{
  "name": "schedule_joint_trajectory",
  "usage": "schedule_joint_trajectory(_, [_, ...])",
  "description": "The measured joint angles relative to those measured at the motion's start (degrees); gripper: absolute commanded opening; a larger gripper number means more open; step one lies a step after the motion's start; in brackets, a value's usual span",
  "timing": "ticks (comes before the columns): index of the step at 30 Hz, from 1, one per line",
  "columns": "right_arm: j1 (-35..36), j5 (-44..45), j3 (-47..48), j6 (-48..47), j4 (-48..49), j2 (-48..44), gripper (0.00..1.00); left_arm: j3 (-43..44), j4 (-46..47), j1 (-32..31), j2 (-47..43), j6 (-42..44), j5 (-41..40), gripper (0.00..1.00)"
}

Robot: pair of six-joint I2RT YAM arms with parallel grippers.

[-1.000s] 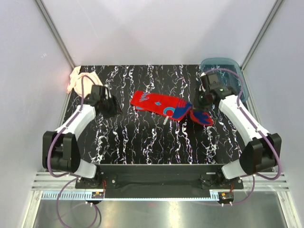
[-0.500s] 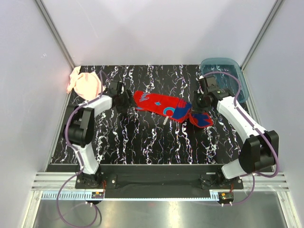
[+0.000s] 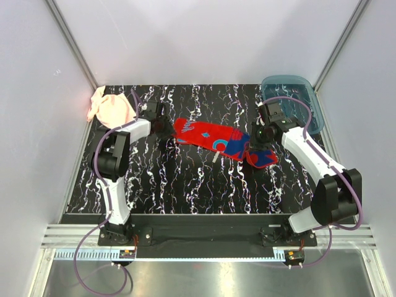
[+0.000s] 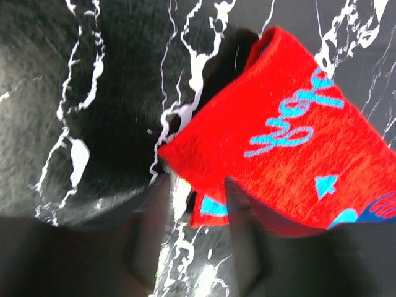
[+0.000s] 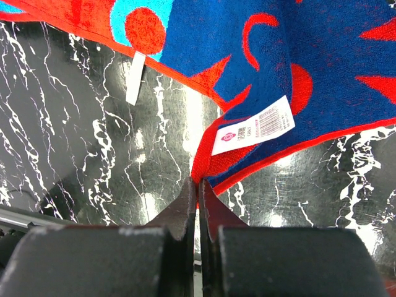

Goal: Roll the towels
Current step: Flatten the towel

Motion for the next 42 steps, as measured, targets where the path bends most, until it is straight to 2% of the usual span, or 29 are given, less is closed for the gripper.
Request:
schedule_joint_trajectory(5, [0.0, -0.1, 0.0, -0.7, 0.0, 0.3, 0.0, 1.2, -0.1, 0.0, 1.4, -0.4, -0.3, 0.13])
schedule_joint_trajectory(6, [0.0, -0.2, 0.0, -0.8, 0.0, 0.3, 0.0, 1.5, -0.1, 0.0, 1.7, -0.4, -0.4, 0.01])
schedule_joint_trajectory(12, [0.0, -0.2, 0.0, -1.3, 0.0, 0.3, 0.0, 3.2, -0.8, 0.0, 2.3, 0.5, -0.7, 0.0])
schedule_joint_trajectory(18, [-0.1, 1.3, 4.5, -2.1, -2.4, 3.0, 0.0, 8.7, -7.2, 0.0, 1.9, 4.0, -1.5, 0.0])
schedule_joint_trajectory(22, [-1.8, 1.6, 15.7, -3.1, -4.0, 9.9, 0.0, 16.4, -13.2, 0.6, 0.0, 6.6, -2.0, 0.0])
schedule_joint_trajectory(25, [-4.1, 1.3, 26.1, -3.7, -5.6, 16.5, 0.0, 26.7, -17.6, 2.4, -0.6, 7.9, -1.4, 0.0])
schedule_joint_trajectory(30, [-7.5, 1.4, 53.0, -5.6, -12.4, 30.3, 0.0, 45.8, -25.2, 6.5, -0.3, 10.5, -0.5, 0.0])
schedule_joint_trajectory(32, [-8.1, 1.6, 60.8, -6.3, -14.4, 32.7, 0.0, 50.4, -26.7, 8.1, -1.6, 11.6, -0.2, 0.0])
schedule_joint_trajectory(34, [-8.2, 1.2, 60.7, -6.4, -14.7, 30.9, 0.0, 48.7, -27.1, 9.3, -5.2, 12.5, 0.0, 0.0])
schedule_joint_trajectory(35, [-8.2, 0.5, 56.6, -6.3, -13.3, 28.1, 0.0, 46.0, -27.8, 9.8, -8.3, 13.0, 0.1, 0.0])
schedule_joint_trajectory(42, [-7.7, -6.6, 16.2, -1.2, -4.6, 3.1, 0.0, 5.3, -23.8, 9.9, -39.4, 13.7, 0.7, 0.0])
